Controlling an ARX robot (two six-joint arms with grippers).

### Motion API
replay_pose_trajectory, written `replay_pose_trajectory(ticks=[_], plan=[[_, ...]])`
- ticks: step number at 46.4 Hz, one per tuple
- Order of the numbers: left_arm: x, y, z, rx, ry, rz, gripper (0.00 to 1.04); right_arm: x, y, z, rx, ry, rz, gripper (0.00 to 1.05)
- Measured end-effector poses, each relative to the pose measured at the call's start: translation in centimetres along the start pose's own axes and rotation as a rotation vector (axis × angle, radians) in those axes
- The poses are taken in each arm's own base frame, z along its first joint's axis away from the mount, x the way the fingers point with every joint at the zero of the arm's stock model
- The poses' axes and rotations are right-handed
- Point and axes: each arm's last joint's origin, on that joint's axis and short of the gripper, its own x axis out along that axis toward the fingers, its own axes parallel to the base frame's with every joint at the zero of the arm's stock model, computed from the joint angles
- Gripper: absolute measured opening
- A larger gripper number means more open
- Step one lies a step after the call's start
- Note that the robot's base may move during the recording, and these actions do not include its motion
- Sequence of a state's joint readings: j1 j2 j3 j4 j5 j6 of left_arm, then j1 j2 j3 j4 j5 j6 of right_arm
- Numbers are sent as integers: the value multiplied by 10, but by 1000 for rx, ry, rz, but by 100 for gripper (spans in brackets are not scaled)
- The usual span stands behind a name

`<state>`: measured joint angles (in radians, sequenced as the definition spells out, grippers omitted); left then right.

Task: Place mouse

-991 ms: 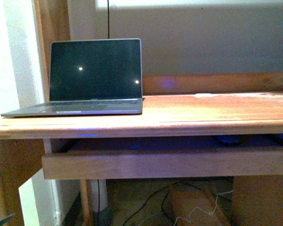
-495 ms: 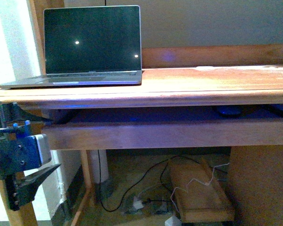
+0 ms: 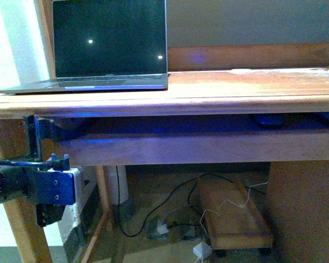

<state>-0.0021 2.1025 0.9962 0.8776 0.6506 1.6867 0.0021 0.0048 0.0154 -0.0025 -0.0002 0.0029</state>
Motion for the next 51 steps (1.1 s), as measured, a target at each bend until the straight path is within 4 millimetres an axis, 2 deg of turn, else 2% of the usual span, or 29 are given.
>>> replay_pose_trajectory(ticks=[5,12,13,22,35,45,51], plan=[[-2,3,9,-97,30,-81,97,0,0,0,0,0,0,97],[-14,19,26,-333,51,-222,97,0,0,0,0,0,0,97],[-36,32,42,-561,20,-348,97,0,0,0,0,0,0,97],[-60,35,65,-706,-54,-431,97,0,0,0,0,0,0,97],[-86,45,112,-981,-164,-518,97,0,0,0,0,0,0,97],[-95,57,144,-1214,-186,-459,97,0,0,0,0,0,0,97],[-97,85,156,-1340,-161,-266,97,0,0,0,0,0,0,97]])
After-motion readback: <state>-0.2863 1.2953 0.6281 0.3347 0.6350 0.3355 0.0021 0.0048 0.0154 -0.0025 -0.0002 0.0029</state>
